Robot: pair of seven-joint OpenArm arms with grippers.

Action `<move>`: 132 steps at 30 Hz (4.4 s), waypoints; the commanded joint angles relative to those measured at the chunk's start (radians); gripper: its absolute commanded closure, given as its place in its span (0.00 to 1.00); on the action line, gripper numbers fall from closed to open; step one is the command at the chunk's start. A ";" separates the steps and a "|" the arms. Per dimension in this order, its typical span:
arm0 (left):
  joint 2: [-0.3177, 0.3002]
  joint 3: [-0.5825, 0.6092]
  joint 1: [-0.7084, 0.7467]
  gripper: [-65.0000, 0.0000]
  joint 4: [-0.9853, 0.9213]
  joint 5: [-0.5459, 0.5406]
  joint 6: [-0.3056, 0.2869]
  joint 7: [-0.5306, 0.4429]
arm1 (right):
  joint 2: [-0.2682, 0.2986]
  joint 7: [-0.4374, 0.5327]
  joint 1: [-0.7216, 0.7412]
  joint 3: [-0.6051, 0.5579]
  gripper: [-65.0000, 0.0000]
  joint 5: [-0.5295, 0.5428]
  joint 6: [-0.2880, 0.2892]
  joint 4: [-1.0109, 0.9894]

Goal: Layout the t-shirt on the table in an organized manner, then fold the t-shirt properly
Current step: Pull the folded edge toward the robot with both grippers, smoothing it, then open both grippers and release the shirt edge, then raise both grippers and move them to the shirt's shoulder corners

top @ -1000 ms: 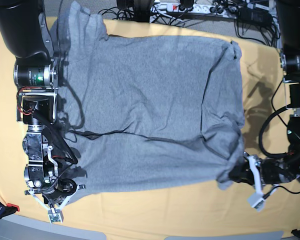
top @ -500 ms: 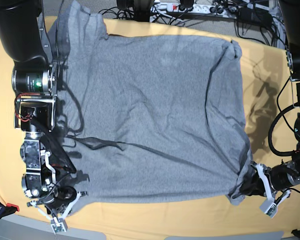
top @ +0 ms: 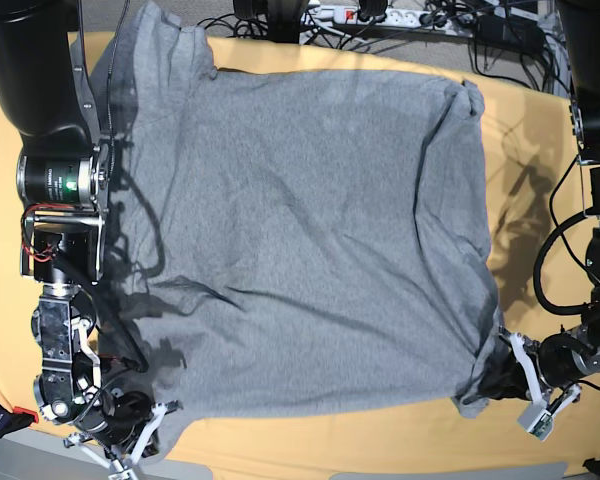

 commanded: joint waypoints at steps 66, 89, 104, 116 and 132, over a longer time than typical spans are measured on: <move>0.046 0.004 -0.215 0.24 -0.232 0.129 0.248 -0.035 | 0.184 -0.097 0.103 0.006 0.32 0.024 -0.264 0.018; -0.101 0.002 -0.105 0.24 -0.232 -0.557 -0.003 0.373 | 0.403 -0.658 -0.256 0.161 0.43 0.888 0.269 0.170; -0.104 0.002 -0.105 0.24 -0.232 -0.552 -0.002 0.373 | 0.395 -0.672 -0.603 0.479 0.42 0.962 0.266 0.186; -0.105 0.002 -0.105 0.24 -0.232 -0.552 -0.002 0.373 | 0.261 -0.489 -0.692 0.479 0.42 0.762 0.260 0.186; -0.106 0.002 -0.105 0.24 -0.232 -0.552 -0.003 0.373 | 0.253 -0.457 -0.692 0.514 1.00 0.634 0.263 0.186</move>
